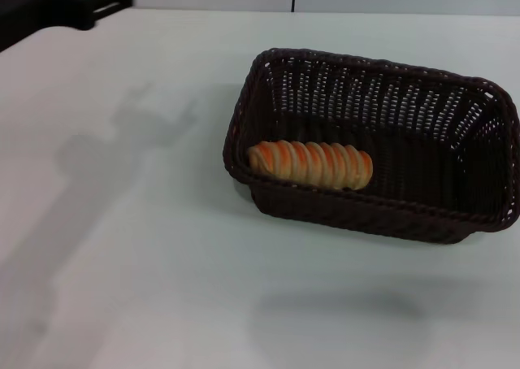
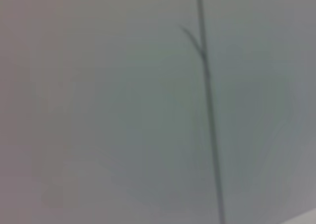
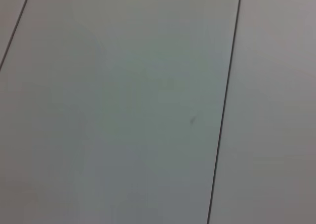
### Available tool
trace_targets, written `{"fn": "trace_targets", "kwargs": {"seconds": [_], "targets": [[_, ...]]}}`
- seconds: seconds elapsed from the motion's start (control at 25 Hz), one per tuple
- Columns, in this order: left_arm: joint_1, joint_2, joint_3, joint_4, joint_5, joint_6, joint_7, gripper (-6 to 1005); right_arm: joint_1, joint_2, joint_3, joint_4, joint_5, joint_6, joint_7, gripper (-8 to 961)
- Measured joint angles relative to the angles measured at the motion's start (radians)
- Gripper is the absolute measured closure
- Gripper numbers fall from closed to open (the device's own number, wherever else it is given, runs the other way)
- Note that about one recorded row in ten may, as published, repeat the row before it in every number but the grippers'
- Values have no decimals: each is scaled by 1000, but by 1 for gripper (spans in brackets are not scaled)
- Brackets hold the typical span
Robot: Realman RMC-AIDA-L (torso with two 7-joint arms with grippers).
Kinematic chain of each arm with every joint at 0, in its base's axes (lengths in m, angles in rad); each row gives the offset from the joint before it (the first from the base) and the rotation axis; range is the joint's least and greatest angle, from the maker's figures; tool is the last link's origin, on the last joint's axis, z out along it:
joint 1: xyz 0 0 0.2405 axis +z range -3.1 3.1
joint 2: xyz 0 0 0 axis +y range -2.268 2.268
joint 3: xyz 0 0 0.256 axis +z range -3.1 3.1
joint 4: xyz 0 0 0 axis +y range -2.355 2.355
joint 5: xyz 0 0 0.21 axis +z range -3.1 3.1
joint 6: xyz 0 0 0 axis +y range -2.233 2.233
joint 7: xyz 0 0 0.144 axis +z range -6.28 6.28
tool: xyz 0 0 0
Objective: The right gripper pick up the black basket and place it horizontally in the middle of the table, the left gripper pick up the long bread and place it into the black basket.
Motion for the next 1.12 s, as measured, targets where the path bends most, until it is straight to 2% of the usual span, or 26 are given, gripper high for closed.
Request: {"fn": "trace_targets", "kwargs": {"seconds": [0.12,0.16,0.36,0.56,0.72,0.92,1.04,1.12], "targets": [[47,0,5,-8,-6,-73,13,184,-5,13,-3,47,0,63,-15,483],[82,0,7,-17,-16,-138,13,184,-7,13,-6,73,0,108,-12,483],[150,0,7,-63,-27,-285,10,184,-6,8,-11,102,0,163,-9,483],[192,1,-22,-121,-71,-349,6,184,16,5,-13,160,0,317,-4,483],[209,0,-24,-152,-87,-387,10,185,24,10,-20,192,0,385,-11,483],[216,1,-29,-174,-87,-411,7,185,31,2,-46,263,0,492,-13,483],[215,2,-30,-174,-87,-419,7,185,15,13,-64,291,0,516,-14,483],[208,2,-42,-173,-87,-429,4,185,-1,29,-73,294,0,518,-37,483]]}}
